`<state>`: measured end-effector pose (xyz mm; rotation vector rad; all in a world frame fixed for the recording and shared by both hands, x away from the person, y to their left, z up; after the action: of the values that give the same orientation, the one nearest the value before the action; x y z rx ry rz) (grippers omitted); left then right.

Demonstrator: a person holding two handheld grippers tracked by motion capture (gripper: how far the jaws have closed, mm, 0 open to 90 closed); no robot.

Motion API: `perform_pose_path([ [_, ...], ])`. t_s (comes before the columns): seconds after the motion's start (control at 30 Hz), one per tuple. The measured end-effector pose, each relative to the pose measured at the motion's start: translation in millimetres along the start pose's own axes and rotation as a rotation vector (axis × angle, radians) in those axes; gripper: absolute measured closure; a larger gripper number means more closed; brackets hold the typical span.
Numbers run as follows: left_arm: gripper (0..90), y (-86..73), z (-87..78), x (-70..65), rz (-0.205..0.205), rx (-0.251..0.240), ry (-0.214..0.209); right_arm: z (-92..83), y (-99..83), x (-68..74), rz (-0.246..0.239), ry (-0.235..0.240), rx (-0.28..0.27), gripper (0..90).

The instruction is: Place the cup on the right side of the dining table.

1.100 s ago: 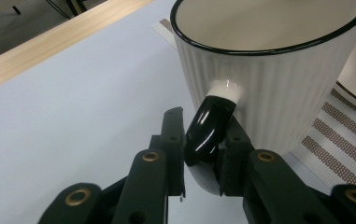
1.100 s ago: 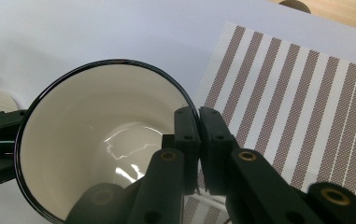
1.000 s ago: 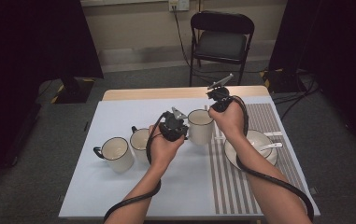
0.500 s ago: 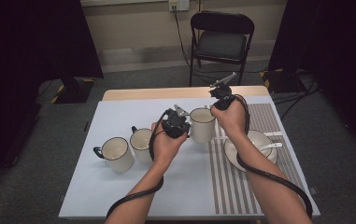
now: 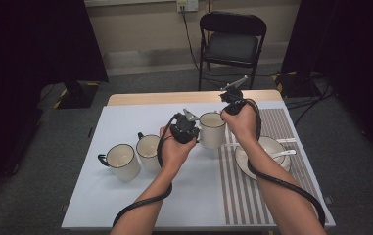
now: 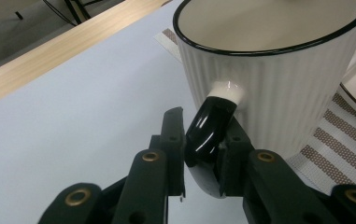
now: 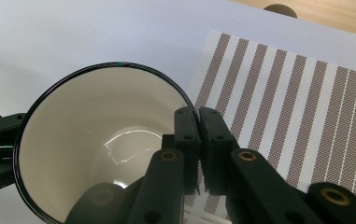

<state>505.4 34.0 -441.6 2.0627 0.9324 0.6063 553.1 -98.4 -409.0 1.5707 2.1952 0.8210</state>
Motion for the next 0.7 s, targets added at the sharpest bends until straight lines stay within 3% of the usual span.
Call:
perform_pose_path([
  [0.7,76.1,3.8,15.6,0.8,0.006,0.003,0.005,8.7,3.1,-11.1,0.005,-0.017,-0.006,86.7],
])
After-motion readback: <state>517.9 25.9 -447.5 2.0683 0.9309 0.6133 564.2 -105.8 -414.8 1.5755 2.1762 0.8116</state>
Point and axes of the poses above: each handheld gripper's, and its own axes: z roughly forward along the jaws, y roughly out of its top, x roughly to its left, the point moved 8 cm from there along z, roughly forward along the jaws, and after that the axes turned 7 degrees about -x, right-handed, at the moved point
